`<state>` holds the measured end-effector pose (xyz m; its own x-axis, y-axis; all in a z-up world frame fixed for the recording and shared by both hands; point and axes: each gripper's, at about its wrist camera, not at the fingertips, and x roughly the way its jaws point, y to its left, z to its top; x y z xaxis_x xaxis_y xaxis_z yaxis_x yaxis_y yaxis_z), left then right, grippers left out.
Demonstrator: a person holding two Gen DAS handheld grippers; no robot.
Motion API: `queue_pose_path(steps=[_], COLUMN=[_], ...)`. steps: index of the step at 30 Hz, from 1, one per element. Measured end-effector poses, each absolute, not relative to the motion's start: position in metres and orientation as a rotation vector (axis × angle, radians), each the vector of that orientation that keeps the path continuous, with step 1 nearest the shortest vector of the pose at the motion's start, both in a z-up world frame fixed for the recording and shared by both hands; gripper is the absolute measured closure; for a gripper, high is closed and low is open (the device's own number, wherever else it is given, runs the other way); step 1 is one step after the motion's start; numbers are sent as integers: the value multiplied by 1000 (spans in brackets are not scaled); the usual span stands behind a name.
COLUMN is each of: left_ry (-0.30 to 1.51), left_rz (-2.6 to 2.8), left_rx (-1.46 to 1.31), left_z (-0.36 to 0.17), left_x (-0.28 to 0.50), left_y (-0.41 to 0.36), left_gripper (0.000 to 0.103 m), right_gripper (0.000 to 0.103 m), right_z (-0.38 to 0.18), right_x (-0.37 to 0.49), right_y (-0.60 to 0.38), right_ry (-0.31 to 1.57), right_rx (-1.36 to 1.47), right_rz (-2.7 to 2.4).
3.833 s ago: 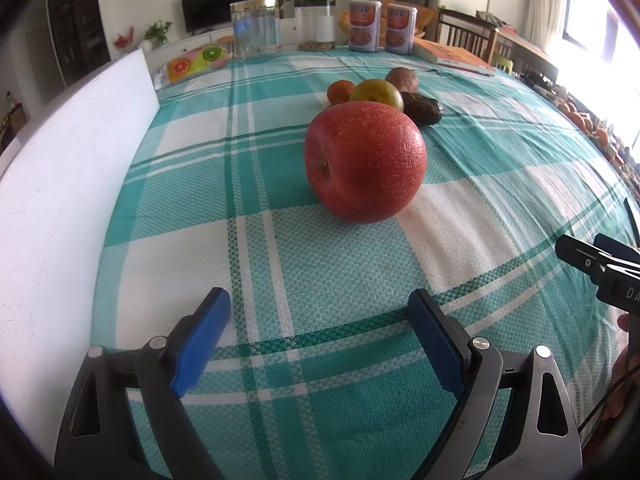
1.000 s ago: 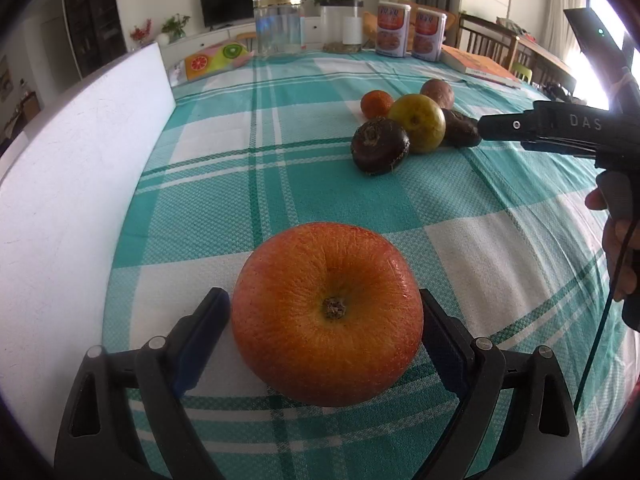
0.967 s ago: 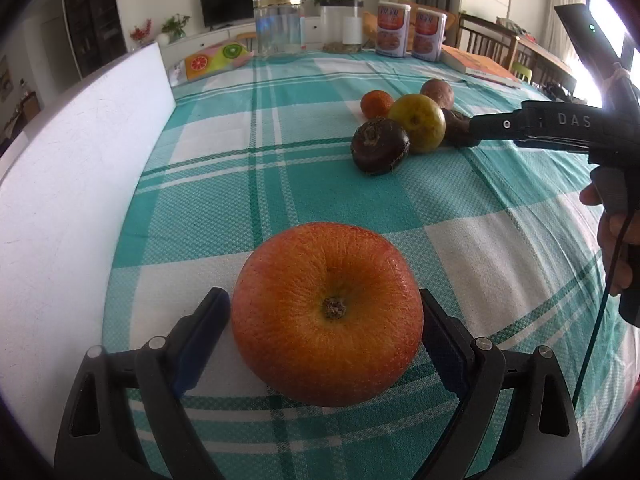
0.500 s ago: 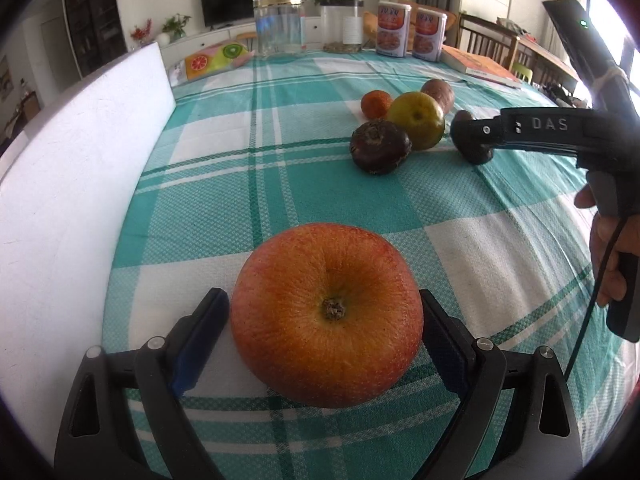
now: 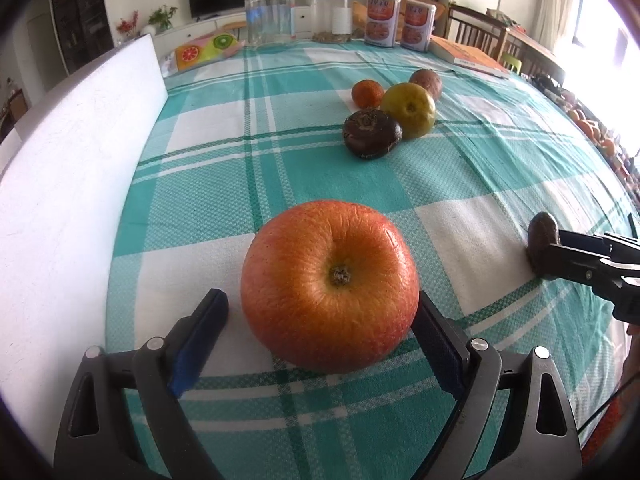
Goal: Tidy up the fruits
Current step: 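Grasp the red apple with the left gripper while the right gripper grasps a dark mangosteen, then carry both fruits over the box and open both grippers to drop them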
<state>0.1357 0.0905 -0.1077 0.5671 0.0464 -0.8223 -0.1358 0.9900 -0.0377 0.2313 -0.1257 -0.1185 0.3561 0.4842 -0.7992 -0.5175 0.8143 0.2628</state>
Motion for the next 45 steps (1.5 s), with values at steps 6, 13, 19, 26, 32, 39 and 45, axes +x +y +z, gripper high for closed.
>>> queue_pose_path(steps=[6,13,19,26,32,39,45], left_ry=[946,947,899,772,840,918,789], left_rz=[96,35,-176,58,470,608,544], left_rx=[-147,-202,-349,-397,-381,-436,-351], left_z=[-102,-91,-25,35,3,-31,0], left_x=[129,111,41,-20,-38,-43,-28], left_y=[97,93,98,192,291,324,291], left_gripper=[18,33,33,33,33,32,23], right_gripper=[47,56,56,56,56,47,35], right_z=[-119,-111,-69,-16,-13,-40,-2], right_x=[239,222,185,116,43,25,58], right_y=[-114,-122,-85,39,130,159,103], right_ry=[1008,1036,1020,954,936,974,844], right_rx=[-69,31,80,-24,-240,-366,-227], right_rz=[621,628,774,1106,1310,1281,1186])
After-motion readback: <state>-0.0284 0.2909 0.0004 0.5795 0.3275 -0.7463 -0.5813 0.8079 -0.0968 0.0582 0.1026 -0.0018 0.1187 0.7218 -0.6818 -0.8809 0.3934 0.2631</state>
